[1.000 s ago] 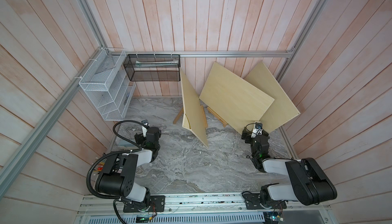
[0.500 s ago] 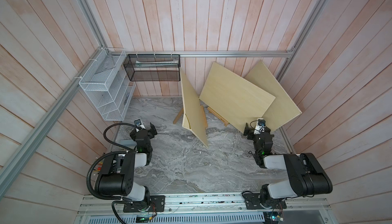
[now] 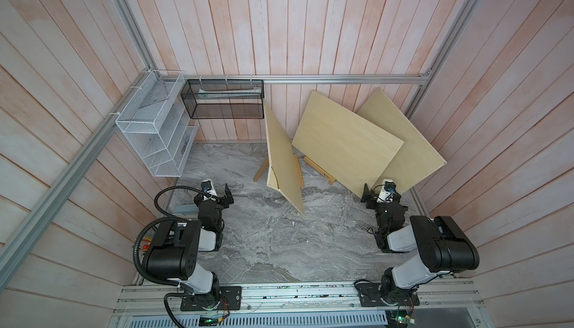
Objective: Assemble the easel
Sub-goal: Reset both arms
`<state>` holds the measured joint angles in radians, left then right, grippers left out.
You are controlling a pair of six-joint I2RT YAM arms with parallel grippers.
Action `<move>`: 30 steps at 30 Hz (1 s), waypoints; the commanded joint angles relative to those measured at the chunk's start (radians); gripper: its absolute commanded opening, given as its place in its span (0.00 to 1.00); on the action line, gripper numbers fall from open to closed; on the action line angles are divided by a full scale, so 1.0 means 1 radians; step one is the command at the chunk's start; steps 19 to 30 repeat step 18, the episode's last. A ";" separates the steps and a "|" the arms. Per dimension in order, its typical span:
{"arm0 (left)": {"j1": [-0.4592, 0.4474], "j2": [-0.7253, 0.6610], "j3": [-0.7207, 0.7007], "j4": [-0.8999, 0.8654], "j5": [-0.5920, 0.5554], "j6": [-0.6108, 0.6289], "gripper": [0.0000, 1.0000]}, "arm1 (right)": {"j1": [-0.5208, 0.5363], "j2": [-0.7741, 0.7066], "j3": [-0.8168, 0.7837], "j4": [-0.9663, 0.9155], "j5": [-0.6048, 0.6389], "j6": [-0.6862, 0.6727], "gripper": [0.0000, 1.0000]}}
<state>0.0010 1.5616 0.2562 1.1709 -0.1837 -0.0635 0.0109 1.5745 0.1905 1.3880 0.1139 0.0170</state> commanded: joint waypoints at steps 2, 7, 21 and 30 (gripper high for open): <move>-0.005 0.011 0.000 0.050 -0.001 0.024 1.00 | -0.012 -0.005 0.007 -0.014 0.058 0.022 0.98; -0.006 0.011 0.001 0.048 0.000 0.025 1.00 | -0.001 -0.003 0.006 -0.004 0.058 0.003 0.98; -0.006 0.010 0.002 0.044 -0.001 0.024 1.00 | -0.070 -0.009 0.017 -0.034 -0.105 0.034 0.98; -0.006 0.010 0.002 0.044 -0.001 0.024 1.00 | -0.070 -0.009 0.017 -0.034 -0.105 0.034 0.98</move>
